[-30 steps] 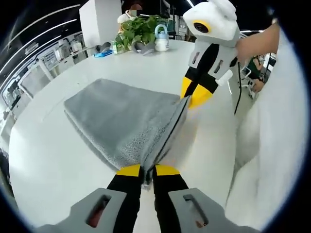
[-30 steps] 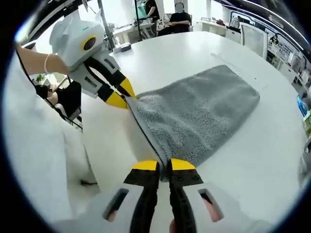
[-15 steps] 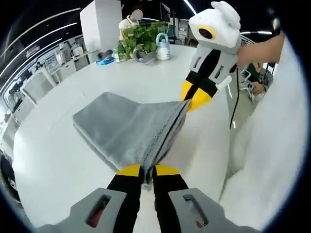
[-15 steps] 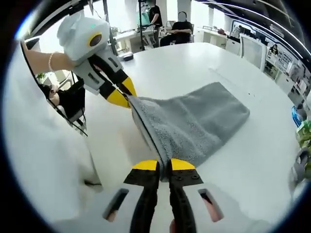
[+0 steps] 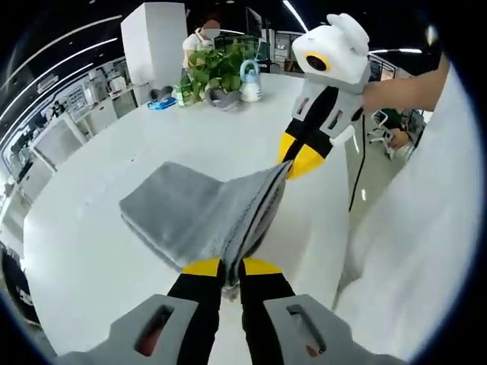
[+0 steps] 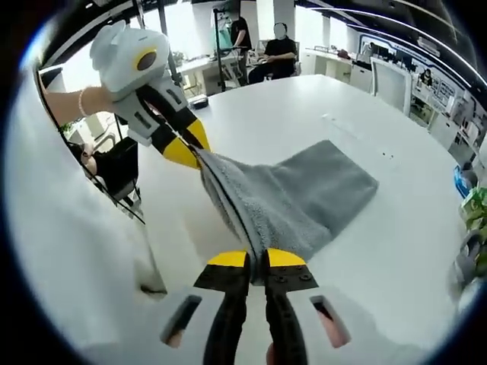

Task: Fold the towel on the table until its edges align and the towel forms a compact rectangular stack.

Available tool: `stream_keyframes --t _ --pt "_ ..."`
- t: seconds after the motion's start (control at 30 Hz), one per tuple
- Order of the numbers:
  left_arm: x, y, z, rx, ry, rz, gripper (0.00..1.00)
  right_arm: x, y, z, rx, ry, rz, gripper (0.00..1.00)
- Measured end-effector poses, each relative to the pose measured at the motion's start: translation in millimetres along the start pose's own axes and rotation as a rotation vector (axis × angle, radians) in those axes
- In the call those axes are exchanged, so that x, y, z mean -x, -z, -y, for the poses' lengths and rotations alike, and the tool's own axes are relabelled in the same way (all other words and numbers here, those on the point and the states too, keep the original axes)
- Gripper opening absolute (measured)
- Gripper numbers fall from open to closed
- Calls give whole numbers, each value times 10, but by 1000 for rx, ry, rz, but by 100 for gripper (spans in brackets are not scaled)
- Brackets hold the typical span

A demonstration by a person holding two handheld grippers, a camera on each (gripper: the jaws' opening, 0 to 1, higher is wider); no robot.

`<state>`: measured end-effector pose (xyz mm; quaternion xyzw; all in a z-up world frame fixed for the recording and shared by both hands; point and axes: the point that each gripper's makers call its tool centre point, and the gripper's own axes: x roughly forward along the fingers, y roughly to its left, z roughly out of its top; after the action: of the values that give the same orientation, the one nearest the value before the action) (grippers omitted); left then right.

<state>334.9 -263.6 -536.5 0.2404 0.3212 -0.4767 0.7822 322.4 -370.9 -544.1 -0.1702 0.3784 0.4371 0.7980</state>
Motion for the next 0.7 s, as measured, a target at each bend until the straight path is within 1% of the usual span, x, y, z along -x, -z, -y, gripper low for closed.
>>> stream_keyframes --t 0.27,0.37,0.53,0.7 --pt "92 -115 -8 4 21 3 8 93 -57 6 8 -7 10 4" --pt "120 -161 -27 0 17 15 8 117 -91 25 8 -6 21 4" --pt "153 -234 -89 -9 5 21 8 134 -179 84 23 -2 31 4" --pt "166 -304 -211 -7 -8 27 8 154 -288 170 26 2 49 3"
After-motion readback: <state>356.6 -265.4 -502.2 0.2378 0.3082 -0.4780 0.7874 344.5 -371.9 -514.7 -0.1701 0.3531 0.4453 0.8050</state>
